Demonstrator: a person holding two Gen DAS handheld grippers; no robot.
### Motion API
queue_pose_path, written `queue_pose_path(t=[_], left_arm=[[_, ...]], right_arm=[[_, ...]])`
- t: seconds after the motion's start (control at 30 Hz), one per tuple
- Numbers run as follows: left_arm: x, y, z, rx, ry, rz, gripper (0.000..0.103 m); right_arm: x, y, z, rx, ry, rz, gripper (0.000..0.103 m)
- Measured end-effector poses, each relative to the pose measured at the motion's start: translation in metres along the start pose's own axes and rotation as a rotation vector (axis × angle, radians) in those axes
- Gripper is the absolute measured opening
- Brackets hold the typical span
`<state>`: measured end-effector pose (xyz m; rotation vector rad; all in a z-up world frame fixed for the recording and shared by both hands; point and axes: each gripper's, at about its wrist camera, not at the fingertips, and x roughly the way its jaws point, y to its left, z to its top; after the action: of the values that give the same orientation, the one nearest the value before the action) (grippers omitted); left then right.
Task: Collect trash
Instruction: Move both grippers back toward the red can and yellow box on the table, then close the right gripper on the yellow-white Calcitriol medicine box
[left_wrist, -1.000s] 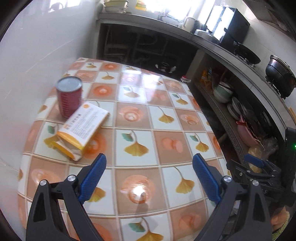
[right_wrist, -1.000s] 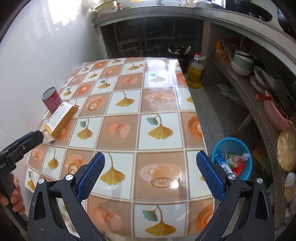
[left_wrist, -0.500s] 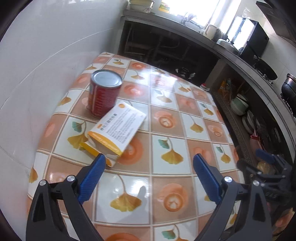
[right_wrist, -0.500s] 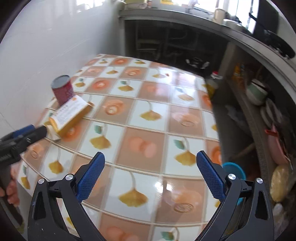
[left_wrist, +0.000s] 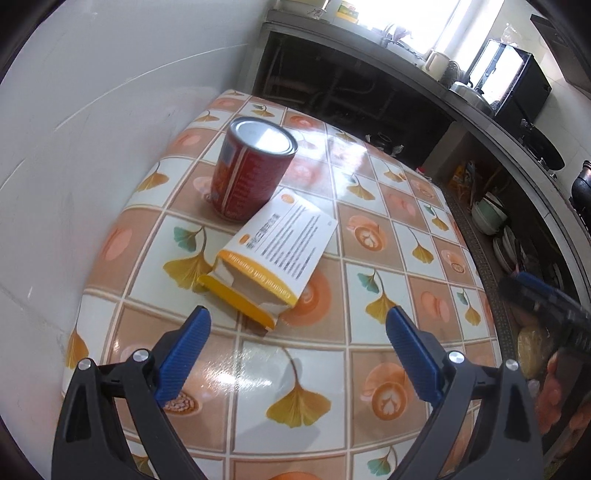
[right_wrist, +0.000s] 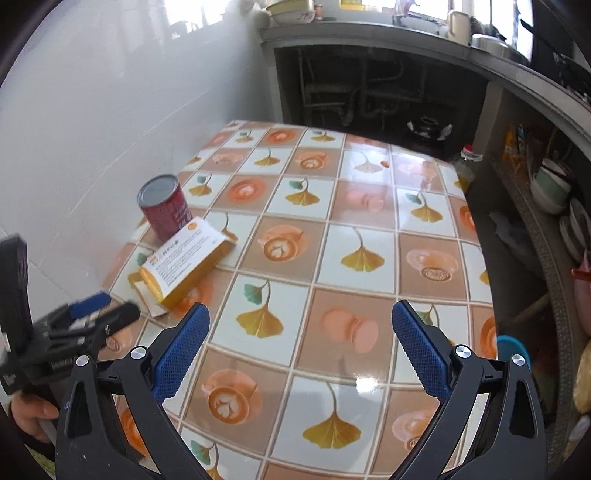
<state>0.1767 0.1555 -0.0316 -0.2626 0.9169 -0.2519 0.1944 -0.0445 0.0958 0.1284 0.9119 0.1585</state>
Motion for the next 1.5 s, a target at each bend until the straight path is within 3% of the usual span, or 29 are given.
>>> queue_pose_path(t=[0.2, 0.4, 0.63, 0.73, 0.87, 1.03, 1.2, 1.3, 1.43, 1.5], left_arm=[[-0.001, 0.011, -0.014, 0.012, -0.007, 0.017, 0.093], [0.002, 0.021, -0.013, -0.005, -0.028, 0.01, 0.093], [0.011, 0.037, 0.019, -0.07, -0.105, -0.1, 0.093], [0.028, 0.048, 0.036, -0.112, -0.097, -0.126, 0.087], [0.056, 0.055, 0.049, -0.141, -0.03, -0.133, 0.067], [0.078, 0.047, 0.044, -0.139, 0.065, -0.198, 0.053], [0.083, 0.014, 0.025, -0.073, 0.147, -0.313, 0.053], [0.077, 0.005, 0.014, -0.057, 0.165, -0.334, 0.053], [0.059, 0.007, 0.005, -0.049, 0.143, -0.312, 0.061], [0.05, 0.014, 0.005, -0.045, 0.112, -0.25, 0.065]], right_arm=[[0.013, -0.022, 0.0, 0.119, 0.039, 0.078, 0.095], [0.045, -0.009, 0.007, 0.166, 0.158, 0.273, 0.095], [0.074, 0.016, 0.013, 0.188, 0.231, 0.391, 0.091], [0.087, 0.016, 0.014, 0.227, 0.262, 0.425, 0.085], [0.097, 0.007, 0.01, 0.284, 0.3, 0.441, 0.077], [0.097, -0.005, 0.008, 0.312, 0.298, 0.423, 0.075], [0.098, -0.012, 0.012, 0.31, 0.291, 0.395, 0.075], [0.1, -0.01, 0.017, 0.288, 0.291, 0.389, 0.075], [0.104, 0.004, 0.027, 0.187, 0.29, 0.372, 0.083], [0.11, 0.023, 0.033, 0.069, 0.296, 0.357, 0.085]])
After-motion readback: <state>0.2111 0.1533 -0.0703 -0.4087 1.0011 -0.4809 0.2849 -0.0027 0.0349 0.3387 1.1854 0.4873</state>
